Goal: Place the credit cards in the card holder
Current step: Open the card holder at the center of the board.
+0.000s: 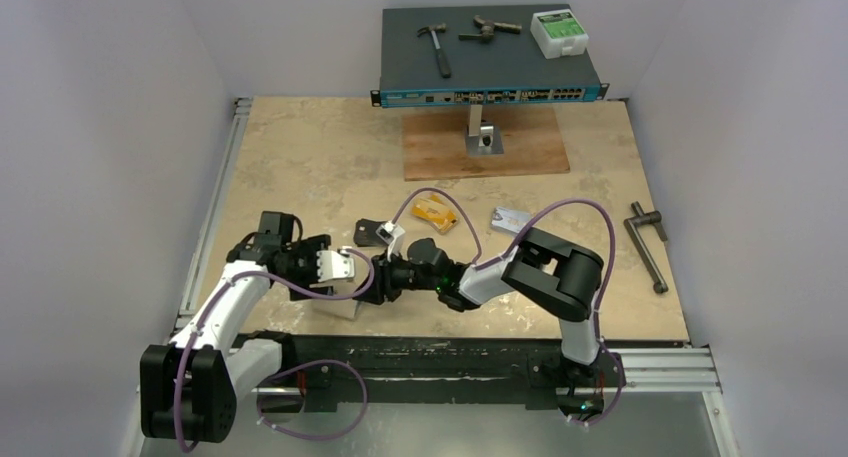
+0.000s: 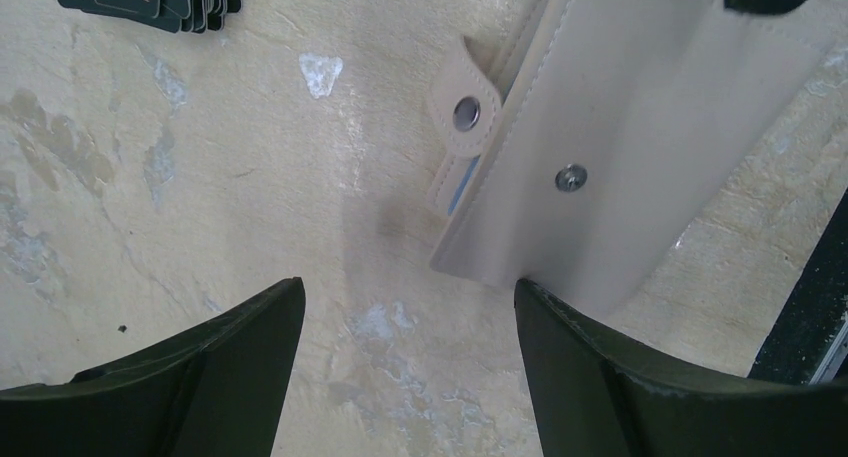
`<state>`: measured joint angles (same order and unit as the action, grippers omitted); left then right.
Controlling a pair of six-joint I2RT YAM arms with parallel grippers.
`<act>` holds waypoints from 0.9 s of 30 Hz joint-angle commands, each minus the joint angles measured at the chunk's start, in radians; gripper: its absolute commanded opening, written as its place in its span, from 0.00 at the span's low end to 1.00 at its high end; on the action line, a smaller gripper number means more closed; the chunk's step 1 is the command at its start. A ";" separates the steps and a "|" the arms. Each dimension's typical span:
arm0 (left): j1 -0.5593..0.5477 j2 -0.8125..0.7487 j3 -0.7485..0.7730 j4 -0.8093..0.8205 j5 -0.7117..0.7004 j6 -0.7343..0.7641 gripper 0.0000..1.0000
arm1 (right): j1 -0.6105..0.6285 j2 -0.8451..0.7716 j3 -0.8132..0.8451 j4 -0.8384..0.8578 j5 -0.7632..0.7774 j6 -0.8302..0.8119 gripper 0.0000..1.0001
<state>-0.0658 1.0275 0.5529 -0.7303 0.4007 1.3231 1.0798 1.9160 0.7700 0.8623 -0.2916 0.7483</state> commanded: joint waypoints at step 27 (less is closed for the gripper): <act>-0.046 0.084 0.448 -0.147 0.196 -0.609 0.85 | -0.108 -0.480 -0.143 -0.463 0.365 -0.104 0.00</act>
<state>-0.1051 1.1248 0.9291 -0.7975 0.5297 0.8921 0.9733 1.6573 0.6304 0.6476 -0.1688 0.7467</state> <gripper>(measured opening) 0.841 0.012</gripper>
